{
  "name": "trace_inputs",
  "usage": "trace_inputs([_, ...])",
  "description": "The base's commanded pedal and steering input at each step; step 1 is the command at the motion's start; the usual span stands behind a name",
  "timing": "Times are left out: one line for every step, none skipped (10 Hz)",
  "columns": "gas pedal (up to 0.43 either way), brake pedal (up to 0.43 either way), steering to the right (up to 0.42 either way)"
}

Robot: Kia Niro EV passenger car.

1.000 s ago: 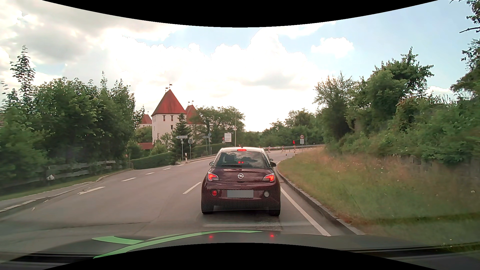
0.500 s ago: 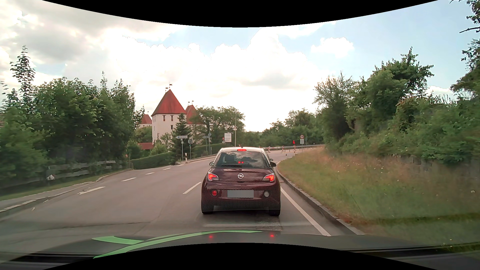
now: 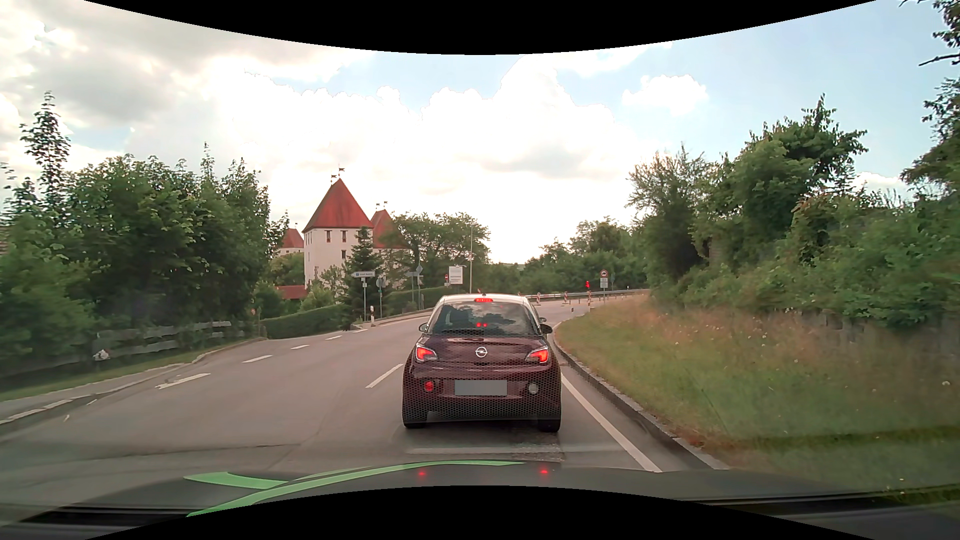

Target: Follow the waypoints while adhering to traffic rules and regulations

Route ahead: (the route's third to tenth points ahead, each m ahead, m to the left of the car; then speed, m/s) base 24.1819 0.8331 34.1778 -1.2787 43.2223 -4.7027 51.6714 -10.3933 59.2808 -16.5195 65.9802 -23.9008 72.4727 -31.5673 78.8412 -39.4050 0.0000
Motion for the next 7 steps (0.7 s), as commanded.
trace_inputs([0.000,0.280,0.025])
trace_inputs([0.000,0.280,0.025])
trace_inputs([0.000,0.280,0.025])
trace_inputs([0.000,0.280,0.025])
trace_inputs([0.000,0.287,0.025])
trace_inputs([0.000,0.280,0.025])
trace_inputs([0.000,0.280,0.025])
